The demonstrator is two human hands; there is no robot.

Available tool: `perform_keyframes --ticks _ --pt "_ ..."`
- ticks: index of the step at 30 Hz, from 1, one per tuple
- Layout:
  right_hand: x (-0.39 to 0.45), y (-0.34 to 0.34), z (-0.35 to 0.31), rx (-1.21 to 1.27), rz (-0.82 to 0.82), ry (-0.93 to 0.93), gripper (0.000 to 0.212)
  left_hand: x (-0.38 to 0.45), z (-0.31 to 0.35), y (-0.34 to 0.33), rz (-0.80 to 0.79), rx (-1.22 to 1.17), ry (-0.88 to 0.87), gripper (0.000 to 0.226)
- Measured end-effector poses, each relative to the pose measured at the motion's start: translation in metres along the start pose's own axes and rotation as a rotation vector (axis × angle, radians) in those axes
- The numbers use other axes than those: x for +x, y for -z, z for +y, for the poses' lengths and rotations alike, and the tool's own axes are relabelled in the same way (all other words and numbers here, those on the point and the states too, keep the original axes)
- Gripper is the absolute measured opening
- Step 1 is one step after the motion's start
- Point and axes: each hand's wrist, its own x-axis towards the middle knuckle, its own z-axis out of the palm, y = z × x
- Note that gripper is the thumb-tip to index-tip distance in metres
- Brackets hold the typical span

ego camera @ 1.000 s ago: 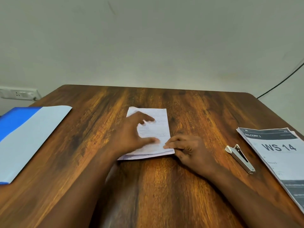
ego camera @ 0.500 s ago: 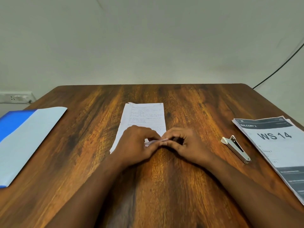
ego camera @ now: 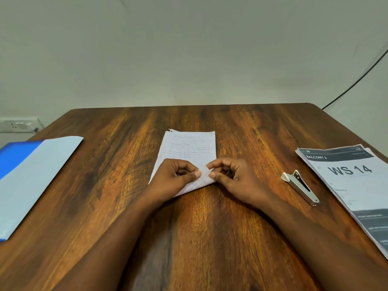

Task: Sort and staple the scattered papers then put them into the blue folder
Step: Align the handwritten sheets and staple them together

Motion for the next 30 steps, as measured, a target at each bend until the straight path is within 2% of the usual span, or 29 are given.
perform_keyframes --ticks 8,15,20,30 --pt "-0.008 -0.005 -0.007 -0.145 0.145 0.116 0.03 -0.004 -0.002 0.0 -0.054 -0.01 0.032 0.006" --pt "-0.009 -0.004 -0.007 0.028 0.116 0.042 0.034 -0.006 -0.001 -0.002 -0.055 0.04 0.048 0.014" --pt "-0.009 -0.003 -0.008 0.03 0.088 0.049 0.03 -0.005 -0.001 -0.002 -0.052 0.045 0.049 0.017" --pt "-0.014 -0.002 -0.014 -0.164 0.13 0.152 0.016 -0.005 -0.005 0.001 -0.053 0.042 0.022 0.014"
